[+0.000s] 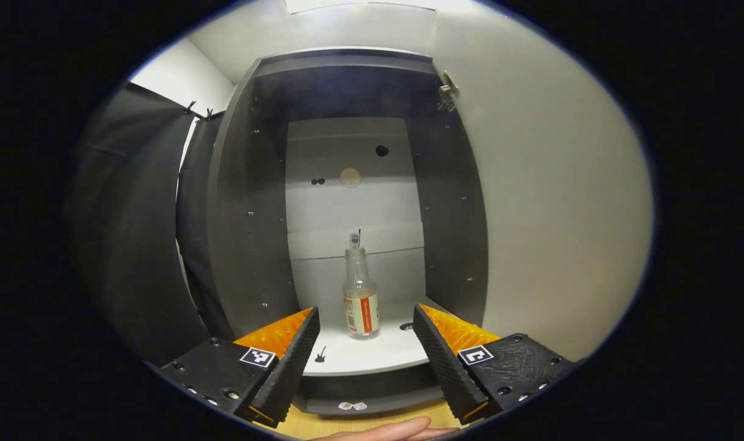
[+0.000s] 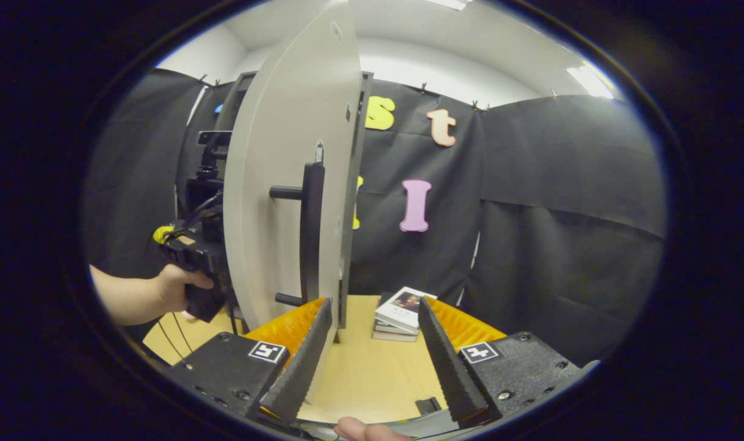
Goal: Open the cabinet door with the right hand, grasp the bottle in the cabinet with the left hand and place it on the coaster, then close the cabinet door with the right hand.
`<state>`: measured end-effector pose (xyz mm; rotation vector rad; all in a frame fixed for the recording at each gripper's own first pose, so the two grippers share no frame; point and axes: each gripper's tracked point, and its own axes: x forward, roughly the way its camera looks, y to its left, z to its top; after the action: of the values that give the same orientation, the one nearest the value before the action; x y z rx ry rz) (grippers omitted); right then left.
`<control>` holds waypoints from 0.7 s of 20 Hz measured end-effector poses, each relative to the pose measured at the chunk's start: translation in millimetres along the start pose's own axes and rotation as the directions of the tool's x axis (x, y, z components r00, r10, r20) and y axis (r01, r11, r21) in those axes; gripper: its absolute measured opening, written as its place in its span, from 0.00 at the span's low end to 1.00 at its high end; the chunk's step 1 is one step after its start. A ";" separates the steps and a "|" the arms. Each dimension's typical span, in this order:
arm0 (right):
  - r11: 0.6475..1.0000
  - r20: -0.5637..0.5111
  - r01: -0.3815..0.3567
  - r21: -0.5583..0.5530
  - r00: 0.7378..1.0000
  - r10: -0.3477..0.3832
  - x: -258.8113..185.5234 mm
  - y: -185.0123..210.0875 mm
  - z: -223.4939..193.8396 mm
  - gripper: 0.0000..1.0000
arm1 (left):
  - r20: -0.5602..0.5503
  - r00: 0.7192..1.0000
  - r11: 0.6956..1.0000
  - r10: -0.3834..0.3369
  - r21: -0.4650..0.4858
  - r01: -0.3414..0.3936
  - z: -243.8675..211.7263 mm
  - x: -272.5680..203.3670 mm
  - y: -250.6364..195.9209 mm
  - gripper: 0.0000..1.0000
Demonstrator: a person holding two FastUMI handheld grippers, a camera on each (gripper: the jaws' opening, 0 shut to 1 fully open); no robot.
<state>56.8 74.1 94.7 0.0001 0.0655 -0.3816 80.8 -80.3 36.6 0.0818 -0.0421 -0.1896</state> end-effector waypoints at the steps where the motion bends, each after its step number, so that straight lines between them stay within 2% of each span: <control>1: 0.999 -0.005 0.035 0.014 0.999 -0.035 -0.9 -9.8 -1.1 0.89 | 0.001 1.000 1.000 0.001 -0.004 -0.001 3.1 14.6 1.4 0.93; 5: 0.985 -0.053 0.161 0.055 0.986 -0.159 1.5 -43.9 -10.1 0.90 | 0.072 0.997 0.999 0.028 0.014 -0.029 23.1 66.7 12.1 0.93; 6: 0.985 -0.061 0.162 0.067 0.986 -0.158 1.8 -44.1 -9.8 0.90 | 0.081 0.996 0.999 0.037 0.016 -0.038 25.1 82.3 16.2 0.92; 7: 0.974 -0.067 0.217 0.068 0.975 -0.213 0.3 -56.4 -11.6 0.88 | 0.081 0.996 0.999 0.042 0.013 -0.043 25.0 94.0 17.3 0.92; 11: 0.975 -0.083 0.209 0.070 0.976 -0.203 0.2 -44.7 -11.7 0.86 | 0.060 0.996 0.998 0.065 -0.012 -0.065 18.1 145.9 23.2 0.93; 14: 0.958 -0.082 0.286 0.010 0.955 -0.284 1.8 -51.2 -12.7 0.86 | 0.006 1.000 0.998 0.028 -0.053 -0.028 1.7 174.7 14.0 0.93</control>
<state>38.6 26.0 82.5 0.0276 0.1419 -0.6720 254.7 -99.9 45.4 0.0278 -0.0446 -0.1626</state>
